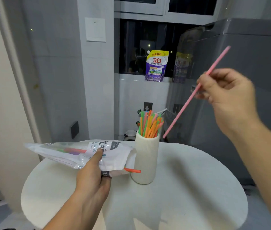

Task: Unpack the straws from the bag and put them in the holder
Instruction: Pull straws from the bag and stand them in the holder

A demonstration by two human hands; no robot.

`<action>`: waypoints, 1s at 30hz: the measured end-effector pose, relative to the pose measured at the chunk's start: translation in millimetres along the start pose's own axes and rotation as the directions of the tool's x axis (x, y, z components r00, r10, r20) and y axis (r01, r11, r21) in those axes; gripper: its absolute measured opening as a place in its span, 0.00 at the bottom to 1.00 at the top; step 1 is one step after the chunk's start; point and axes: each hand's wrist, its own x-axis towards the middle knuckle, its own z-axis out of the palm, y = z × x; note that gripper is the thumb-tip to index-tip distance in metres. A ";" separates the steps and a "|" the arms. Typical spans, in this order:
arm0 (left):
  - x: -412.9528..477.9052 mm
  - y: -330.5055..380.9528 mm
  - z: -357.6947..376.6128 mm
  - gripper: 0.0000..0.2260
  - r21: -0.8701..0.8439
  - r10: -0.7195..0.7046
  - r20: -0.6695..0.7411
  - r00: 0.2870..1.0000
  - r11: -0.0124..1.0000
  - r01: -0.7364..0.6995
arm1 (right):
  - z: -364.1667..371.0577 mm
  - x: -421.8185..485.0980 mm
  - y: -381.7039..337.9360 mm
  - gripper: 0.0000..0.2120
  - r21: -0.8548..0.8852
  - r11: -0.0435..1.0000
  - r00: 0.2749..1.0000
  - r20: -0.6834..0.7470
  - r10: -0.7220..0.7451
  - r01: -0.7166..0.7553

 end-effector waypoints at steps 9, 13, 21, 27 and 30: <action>2.1 4.9 -5.1 0.17 -0.010 0.003 0.003 1.000 1.000 -0.003 | 16.7 -0.7 -19.8 0.07 -0.053 0.995 0.996 -0.013 -0.085 0.084; 3.8 6.5 -5.6 0.17 -0.017 0.003 -0.010 1.000 1.000 -0.003 | 20.4 -12.6 -3.8 0.08 -0.061 0.998 1.000 -0.010 -0.015 0.014; 1.6 3.5 -2.8 0.17 -0.015 -0.005 -0.003 1.000 1.000 0.005 | 20.6 -23.0 3.5 0.08 -0.069 0.998 0.999 -0.042 0.010 -0.013; 1.2 3.2 -2.1 0.16 -0.024 -0.005 -0.012 1.000 1.000 0.005 | 19.5 -22.6 -1.9 0.08 -0.095 0.995 0.999 0.005 -0.035 0.035; -0.3 3.0 -1.9 0.16 -0.023 -0.008 -0.006 1.000 1.000 0.008 | 22.3 -28.7 -1.1 0.07 -0.086 0.995 0.997 0.064 -0.045 0.050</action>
